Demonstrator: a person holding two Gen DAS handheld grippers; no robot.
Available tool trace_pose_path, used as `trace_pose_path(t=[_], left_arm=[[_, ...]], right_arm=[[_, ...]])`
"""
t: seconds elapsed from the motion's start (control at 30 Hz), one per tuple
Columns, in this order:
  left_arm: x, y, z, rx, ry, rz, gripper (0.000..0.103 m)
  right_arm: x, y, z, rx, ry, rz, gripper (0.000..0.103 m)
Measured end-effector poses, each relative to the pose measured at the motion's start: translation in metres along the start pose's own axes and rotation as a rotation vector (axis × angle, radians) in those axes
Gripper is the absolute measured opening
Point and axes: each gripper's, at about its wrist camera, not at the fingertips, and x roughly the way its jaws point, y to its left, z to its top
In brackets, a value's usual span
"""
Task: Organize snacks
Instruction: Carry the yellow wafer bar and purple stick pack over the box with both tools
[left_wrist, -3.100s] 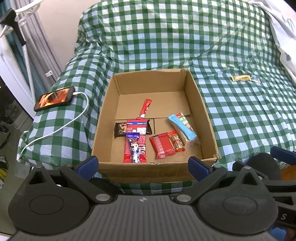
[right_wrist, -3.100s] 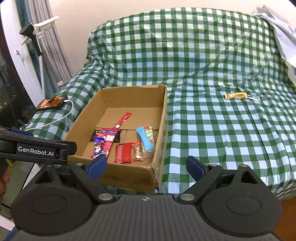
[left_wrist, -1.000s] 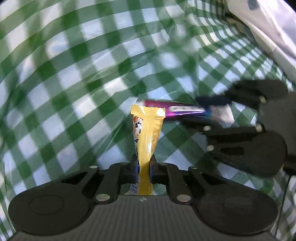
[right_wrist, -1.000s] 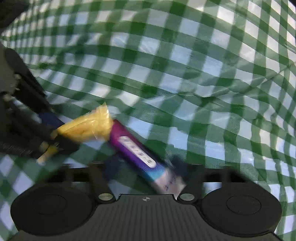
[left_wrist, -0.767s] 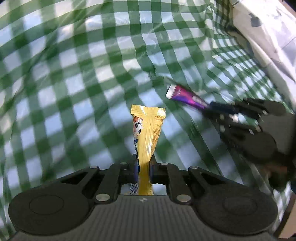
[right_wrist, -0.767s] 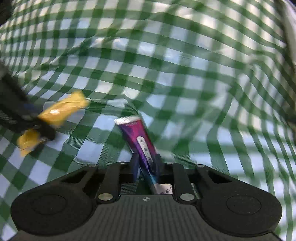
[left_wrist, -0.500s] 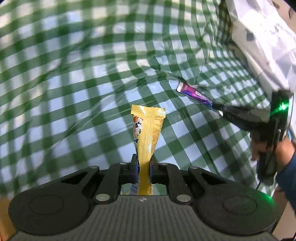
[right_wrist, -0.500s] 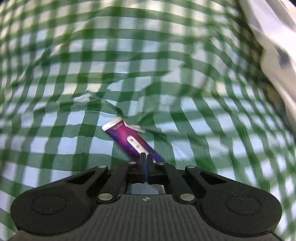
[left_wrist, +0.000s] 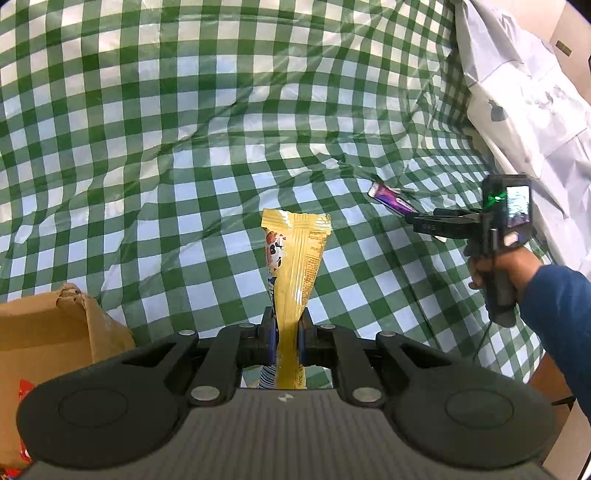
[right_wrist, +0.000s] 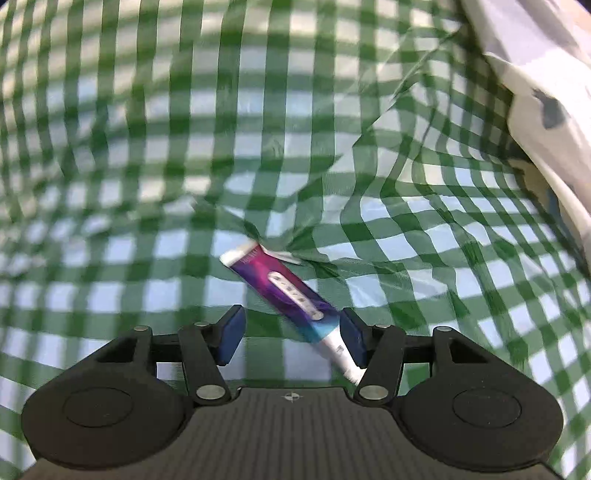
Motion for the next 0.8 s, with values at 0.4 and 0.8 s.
trace_pose_path(t=[0.4,0.8], left_arm=[[-0.008,-0.010,-0.009,-0.001,-0.009,-0.010,0.012],[-0.154,-0.005,-0.099,-0.073,-0.084,0.092,0.012]], right_arm=[[-0.014,-0.003,-0.022,0.046,0.030,0.039,0.004],[-0.250,0.077,-0.092,0.242,-0.103,0.287,0.004]])
